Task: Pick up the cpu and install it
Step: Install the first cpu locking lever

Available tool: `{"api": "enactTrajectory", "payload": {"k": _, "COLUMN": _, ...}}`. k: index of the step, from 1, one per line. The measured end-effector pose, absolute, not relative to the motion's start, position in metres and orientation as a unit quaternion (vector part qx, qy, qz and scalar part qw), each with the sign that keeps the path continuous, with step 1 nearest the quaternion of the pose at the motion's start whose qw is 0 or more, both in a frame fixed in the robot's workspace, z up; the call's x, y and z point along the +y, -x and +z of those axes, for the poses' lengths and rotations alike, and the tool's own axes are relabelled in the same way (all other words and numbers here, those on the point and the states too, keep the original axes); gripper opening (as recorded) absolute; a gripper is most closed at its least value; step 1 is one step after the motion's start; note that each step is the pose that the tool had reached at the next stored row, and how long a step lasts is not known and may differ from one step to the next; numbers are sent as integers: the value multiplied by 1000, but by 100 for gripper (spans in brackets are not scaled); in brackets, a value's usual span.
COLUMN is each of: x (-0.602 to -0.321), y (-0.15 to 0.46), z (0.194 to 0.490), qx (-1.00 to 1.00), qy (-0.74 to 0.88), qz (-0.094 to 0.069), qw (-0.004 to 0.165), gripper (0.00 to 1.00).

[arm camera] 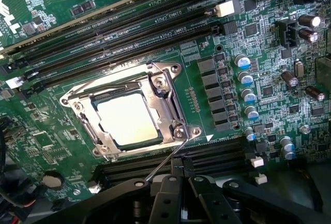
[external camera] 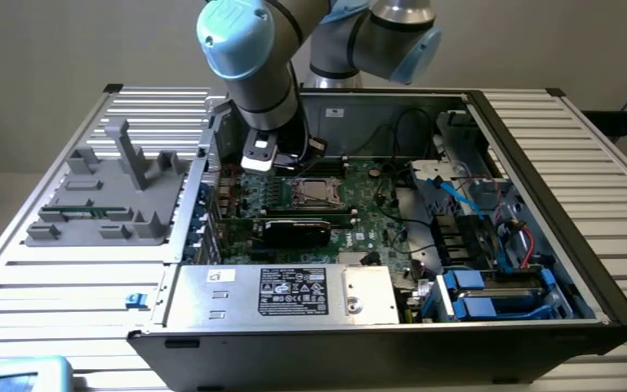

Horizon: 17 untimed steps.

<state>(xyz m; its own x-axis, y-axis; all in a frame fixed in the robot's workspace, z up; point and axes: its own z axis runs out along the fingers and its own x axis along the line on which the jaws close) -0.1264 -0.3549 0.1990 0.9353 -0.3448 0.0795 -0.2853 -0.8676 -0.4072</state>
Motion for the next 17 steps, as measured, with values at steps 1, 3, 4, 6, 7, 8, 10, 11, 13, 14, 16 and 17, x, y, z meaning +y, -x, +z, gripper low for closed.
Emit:
{"api": "enactTrajectory", "payload": {"k": 1, "x": -355, "y": 126, "z": 199, "qx": 164, "qy": 963, "qz": -75, "qw": 199, "gripper": 11}}
{"api": "enactTrajectory", "payload": {"k": 3, "x": -355, "y": 126, "z": 198, "qx": 164, "qy": 963, "qz": -75, "qw": 199, "gripper": 11}}
{"api": "enactTrajectory", "payload": {"k": 4, "x": -355, "y": 125, "z": 198, "qx": 164, "qy": 963, "qz": -75, "qw": 199, "gripper": 11}}
{"api": "enactTrajectory", "payload": {"k": 6, "x": -355, "y": 125, "z": 197, "qx": 164, "qy": 963, "qz": -75, "qw": 199, "gripper": 11}}
{"api": "enactTrajectory", "payload": {"k": 7, "x": -355, "y": 125, "z": 197, "qx": 164, "qy": 963, "qz": -75, "qw": 199, "gripper": 11}}
{"api": "enactTrajectory", "payload": {"k": 8, "x": -355, "y": 125, "z": 197, "qx": 164, "qy": 963, "qz": -75, "qw": 199, "gripper": 11}}
{"api": "enactTrajectory", "payload": {"k": 10, "x": -355, "y": 125, "z": 196, "qx": 164, "qy": 963, "qz": -75, "qw": 198, "gripper": 11}}
{"api": "enactTrajectory", "payload": {"k": 11, "x": -355, "y": 124, "z": 196, "qx": 164, "qy": 963, "qz": -75, "qw": 198, "gripper": 11}}
{"api": "enactTrajectory", "payload": {"k": 13, "x": -355, "y": 124, "z": 196, "qx": 164, "qy": 963, "qz": -75, "qw": 199, "gripper": 11}}
{"api": "enactTrajectory", "payload": {"k": 14, "x": -355, "y": 123, "z": 196, "qx": 164, "qy": 963, "qz": -75, "qw": 199, "gripper": 11}}
{"api": "enactTrajectory", "payload": {"k": 16, "x": -355, "y": 123, "z": 195, "qx": 164, "qy": 963, "qz": -75, "qw": 199, "gripper": 11}}
{"api": "enactTrajectory", "payload": {"k": 17, "x": -355, "y": 123, "z": 195, "qx": 164, "qy": 963, "qz": -75, "qw": 199, "gripper": 11}}
